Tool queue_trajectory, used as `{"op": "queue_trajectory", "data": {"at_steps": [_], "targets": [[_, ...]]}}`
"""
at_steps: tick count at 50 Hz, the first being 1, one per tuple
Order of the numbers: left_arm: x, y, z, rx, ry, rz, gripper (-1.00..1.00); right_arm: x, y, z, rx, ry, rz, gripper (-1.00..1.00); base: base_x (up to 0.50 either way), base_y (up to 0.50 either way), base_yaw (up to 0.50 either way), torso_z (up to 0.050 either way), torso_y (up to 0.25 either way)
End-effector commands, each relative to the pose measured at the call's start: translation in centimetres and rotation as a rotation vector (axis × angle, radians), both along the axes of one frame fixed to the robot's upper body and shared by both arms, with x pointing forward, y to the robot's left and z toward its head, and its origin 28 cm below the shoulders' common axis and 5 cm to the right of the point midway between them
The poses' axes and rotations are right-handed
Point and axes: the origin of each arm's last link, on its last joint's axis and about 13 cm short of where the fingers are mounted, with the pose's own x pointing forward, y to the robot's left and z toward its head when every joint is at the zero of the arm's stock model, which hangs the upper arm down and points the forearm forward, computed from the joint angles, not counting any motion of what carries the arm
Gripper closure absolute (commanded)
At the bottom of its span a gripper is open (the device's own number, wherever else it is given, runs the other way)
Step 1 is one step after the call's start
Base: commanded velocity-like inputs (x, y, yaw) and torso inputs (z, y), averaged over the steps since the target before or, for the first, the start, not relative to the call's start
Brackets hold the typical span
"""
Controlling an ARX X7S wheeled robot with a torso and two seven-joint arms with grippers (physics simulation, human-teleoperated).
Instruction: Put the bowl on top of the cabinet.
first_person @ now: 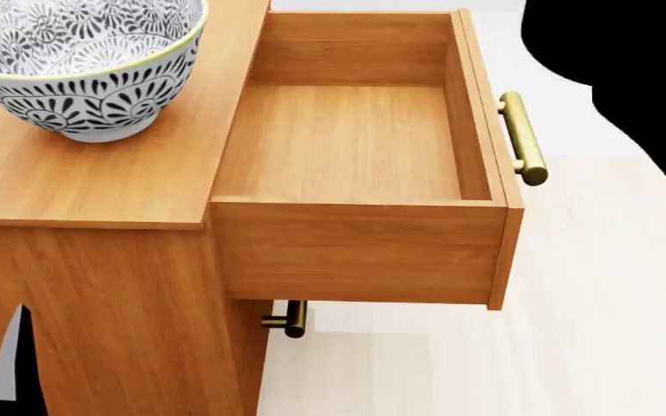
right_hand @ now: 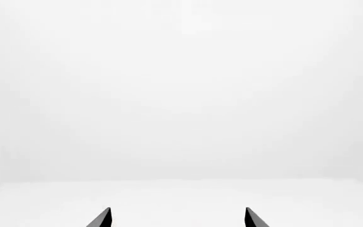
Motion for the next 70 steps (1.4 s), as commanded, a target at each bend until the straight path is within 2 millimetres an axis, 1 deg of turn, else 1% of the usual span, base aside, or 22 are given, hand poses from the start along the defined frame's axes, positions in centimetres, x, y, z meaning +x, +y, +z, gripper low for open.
{"op": "queue_trajectory", "data": {"at_steps": [1,5,7,10,12,14,15,22,24,31,42,46,50,52,53,56,57,63,65,66,67,70], "targets": [[0.1,0.2,0.3,0.01,-0.026,0.018,-1.0,-4.9,-0.8,-3.0,-0.078,-0.255,-0.041,-1.0,0.0,0.0,0.0,0.0,0.0],[0.1,0.1,0.4,0.01,-0.033,0.012,-1.0,-6.7,-1.7,-5.0,-0.134,-0.279,-0.092,-1.0,0.0,0.0,0.0,0.0,0.0],[0.1,0.1,0.4,0.01,-0.034,0.011,-1.0,-7.7,-1.9,-6.4,-0.135,-0.277,-0.102,-1.0,0.0,0.0,0.0,0.0,0.0],[0.0,0.2,0.5,0.008,-0.038,0.01,-1.0,-8.5,-1.9,-8.1,-0.132,-0.267,-0.106,-1.0,0.0,0.0,0.0,0.0,0.0],[0.0,0.2,0.5,0.008,-0.04,0.011,-1.0,-8.9,-1.9,-8.7,-0.129,-0.271,-0.112,-1.0,0.0,0.0,0.0,0.0,0.0],[0.0,0.3,0.5,0.005,-0.041,0.015,-1.0,-9.5,-1.9,-9.8,-0.081,-0.278,-0.109,-1.0,0.0,0.0,0.0,0.0,0.0],[0.0,0.4,0.6,0.004,-0.042,0.017,-1.0,-9.7,-2.0,-10.5,-0.098,-0.273,-0.115,-1.0,0.0,0.0,0.0,0.0,0.0],[0.0,0.5,0.7,0.004,-0.044,0.025,-1.0,-11.1,-2.2,-13.3,-0.08,-0.285,-0.12,-1.0,0.0,0.0,0.0,0.0,0.0],[0.0,0.6,0.7,0.002,-0.045,0.029,-1.0,-11.9,-2.5,-14.6,-0.059,-0.285,-0.131,-1.0,0.0,0.0,0.0,0.0,0.0],[-0.1,0.6,0.8,0.003,-0.047,0.033,-1.0,-13.4,-2.9,-17.3,-0.055,-0.275,-0.176,-1.0,0.0,0.0,0.0,0.0,0.0],[-0.2,0.8,1.1,0.006,-0.057,0.039,-1.0,-15.8,-2.6,-21.1,-0.005,-0.28,-0.222,-1.0,0.0,0.0,0.0,0.0,0.0],[0.1,1.5,0.9,-0.007,-0.082,0.048,-1.0,-16.4,-3.0,-21.9,-0.008,-0.277,-0.258,-1.0,0.0,0.0,0.0,0.0,0.0],[-0.3,1.4,0.7,0.031,-0.144,-0.062,-1.0,-17.2,-3.8,-22.2,0.023,-0.289,-0.306,-1.0,0.0,0.0,0.0,0.0,0.0],[-1.0,1.6,1.1,0.059,-0.231,-0.09,-1.0,-17.5,-4.3,-22.3,0.028,-0.294,-0.322,-1.0,0.0,0.0,0.0,0.0,0.0],[-1.8,1.7,1.3,0.136,-0.299,-0.136,-1.0,-17.8,-4.7,-22.1,0.033,-0.299,-0.34,-1.0,0.0,0.0,0.0,0.0,0.0],[-4.0,1.6,1.8,0.134,-0.439,-0.325,-1.0,-18.4,-5.7,-21.9,0.036,-0.309,-0.382,-1.0,0.0,0.0,0.0,0.0,0.0],[-4.4,1.7,1.9,0.145,-0.45,-0.363,-1.0,-18.6,-6.0,-22.0,0.039,-0.312,-0.401,-1.0,0.0,0.0,0.0,0.0,0.0],[-5.3,2.9,2.7,0.148,-0.504,-0.384,-1.0,-20.1,-7.3,-21.7,0.042,-0.335,-0.483,-1.0,0.0,0.0,0.0,0.0,0.0],[-5.4,3.3,3.0,0.139,-0.511,-0.343,-1.0,-20.8,-7.8,-21.5,0.037,-0.338,-0.506,-1.0,0.0,0.0,0.0,0.0,0.0],[-5.4,3.7,3.2,0.135,-0.512,-0.316,-1.0,-21.6,-8.2,-21.8,0.029,-0.312,-0.527,-1.0,0.0,0.0,0.0,0.0,0.0],[-5.4,3.7,3.2,0.135,-0.512,-0.316,-1.0,-21.5,-8.4,-21.2,0.03,-0.347,-0.532,-1.0,0.0,0.0,0.0,0.0,0.0],[-5.2,4.8,3.3,0.095,-0.516,-0.226,-1.0,-22.8,-9.6,-20.9,0.031,-0.362,-0.588,-1.0,0.0,0.0,0.0,0.0,0.0]]}}
